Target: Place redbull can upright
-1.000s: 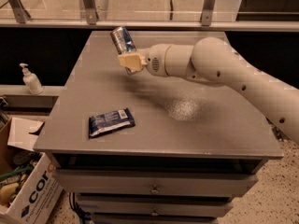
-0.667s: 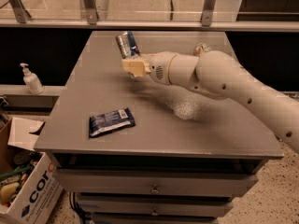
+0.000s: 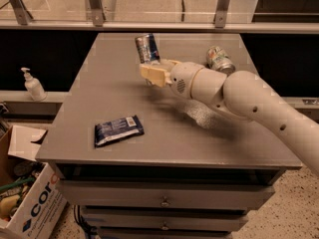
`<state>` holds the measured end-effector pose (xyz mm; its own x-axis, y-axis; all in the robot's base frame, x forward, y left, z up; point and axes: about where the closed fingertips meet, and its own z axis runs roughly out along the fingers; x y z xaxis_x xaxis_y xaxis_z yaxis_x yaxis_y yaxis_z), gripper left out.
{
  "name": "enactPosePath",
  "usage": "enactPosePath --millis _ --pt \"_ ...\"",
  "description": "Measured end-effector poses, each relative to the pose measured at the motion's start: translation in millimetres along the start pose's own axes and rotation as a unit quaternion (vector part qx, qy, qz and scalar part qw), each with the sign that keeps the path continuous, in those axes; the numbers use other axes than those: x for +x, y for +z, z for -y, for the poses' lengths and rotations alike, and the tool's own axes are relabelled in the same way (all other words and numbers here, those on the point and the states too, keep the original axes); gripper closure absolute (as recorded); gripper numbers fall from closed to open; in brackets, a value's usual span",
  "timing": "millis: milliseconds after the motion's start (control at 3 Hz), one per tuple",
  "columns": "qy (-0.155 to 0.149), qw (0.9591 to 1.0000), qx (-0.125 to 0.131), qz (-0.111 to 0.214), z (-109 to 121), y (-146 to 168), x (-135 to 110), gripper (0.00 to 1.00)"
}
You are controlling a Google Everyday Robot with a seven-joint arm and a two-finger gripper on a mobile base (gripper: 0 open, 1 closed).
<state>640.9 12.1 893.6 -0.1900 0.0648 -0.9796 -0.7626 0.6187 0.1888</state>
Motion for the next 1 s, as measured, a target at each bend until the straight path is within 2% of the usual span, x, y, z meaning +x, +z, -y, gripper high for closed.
enactPosePath --millis 667,1000 --pt "-0.022 0.9987 -0.001 0.046 2 -31 -11 1.00" --pt "-0.041 0.9977 -0.008 0.053 1 -40 -15 1.00"
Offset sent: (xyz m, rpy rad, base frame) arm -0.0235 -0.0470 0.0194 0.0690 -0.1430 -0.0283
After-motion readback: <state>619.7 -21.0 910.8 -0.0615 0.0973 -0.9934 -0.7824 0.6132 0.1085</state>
